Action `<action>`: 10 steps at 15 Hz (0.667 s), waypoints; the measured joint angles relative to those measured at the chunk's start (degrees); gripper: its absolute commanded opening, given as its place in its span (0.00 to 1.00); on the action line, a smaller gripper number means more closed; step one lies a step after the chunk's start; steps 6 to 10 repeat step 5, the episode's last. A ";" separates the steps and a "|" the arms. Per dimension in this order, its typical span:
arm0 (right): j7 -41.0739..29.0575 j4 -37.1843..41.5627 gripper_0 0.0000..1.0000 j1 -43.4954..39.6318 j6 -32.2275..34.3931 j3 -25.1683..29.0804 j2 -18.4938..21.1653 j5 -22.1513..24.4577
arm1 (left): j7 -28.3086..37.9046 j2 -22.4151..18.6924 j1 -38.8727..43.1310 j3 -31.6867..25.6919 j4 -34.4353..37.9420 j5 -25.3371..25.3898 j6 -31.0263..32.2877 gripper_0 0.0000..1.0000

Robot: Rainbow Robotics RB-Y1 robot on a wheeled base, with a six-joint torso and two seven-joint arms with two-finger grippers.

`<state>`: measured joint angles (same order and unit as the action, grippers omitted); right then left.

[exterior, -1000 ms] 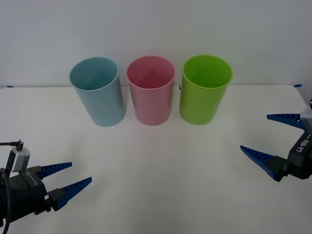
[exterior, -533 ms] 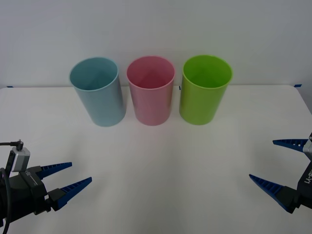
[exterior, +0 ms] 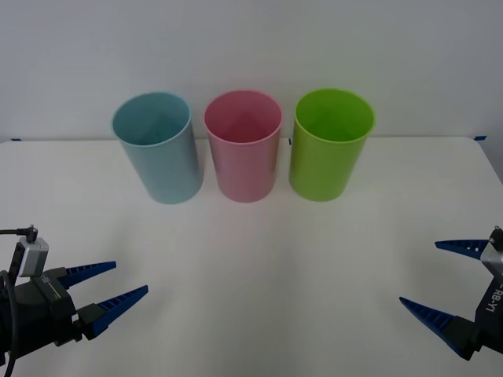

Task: Put cans in the blue bin and PET bottles in the pink bin and trash in the green bin.

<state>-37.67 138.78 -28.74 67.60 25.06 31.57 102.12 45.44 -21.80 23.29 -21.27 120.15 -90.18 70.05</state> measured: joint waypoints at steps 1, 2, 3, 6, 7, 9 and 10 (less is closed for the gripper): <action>0.35 -0.47 1.00 0.00 0.01 -0.27 0.00 -0.02 | 0.00 0.00 0.00 0.00 0.00 0.00 0.00 1.00; 0.64 -0.93 1.00 0.02 0.05 -0.70 0.00 -0.07 | 0.00 0.00 0.00 0.00 0.00 0.00 0.00 1.00; 0.73 -1.17 1.00 0.06 0.06 -0.92 0.00 -0.08 | 0.00 0.00 0.00 0.00 0.00 0.00 0.00 1.00; 0.75 -1.21 1.00 0.08 0.06 -0.97 -0.01 -0.08 | 0.00 0.00 0.00 0.00 0.00 0.00 0.00 1.00; 0.75 -1.21 1.00 0.08 0.06 -0.97 -0.01 -0.08 | 0.00 0.00 0.00 0.00 0.00 0.00 0.00 1.00; 0.75 -1.21 1.00 0.08 0.06 -0.97 -0.01 -0.08 | 0.00 0.00 0.00 0.00 0.00 0.00 0.00 1.00; 0.75 -1.21 1.00 0.08 0.06 -0.97 -0.01 -0.08 | 0.00 0.00 0.00 0.00 0.00 0.00 0.00 1.00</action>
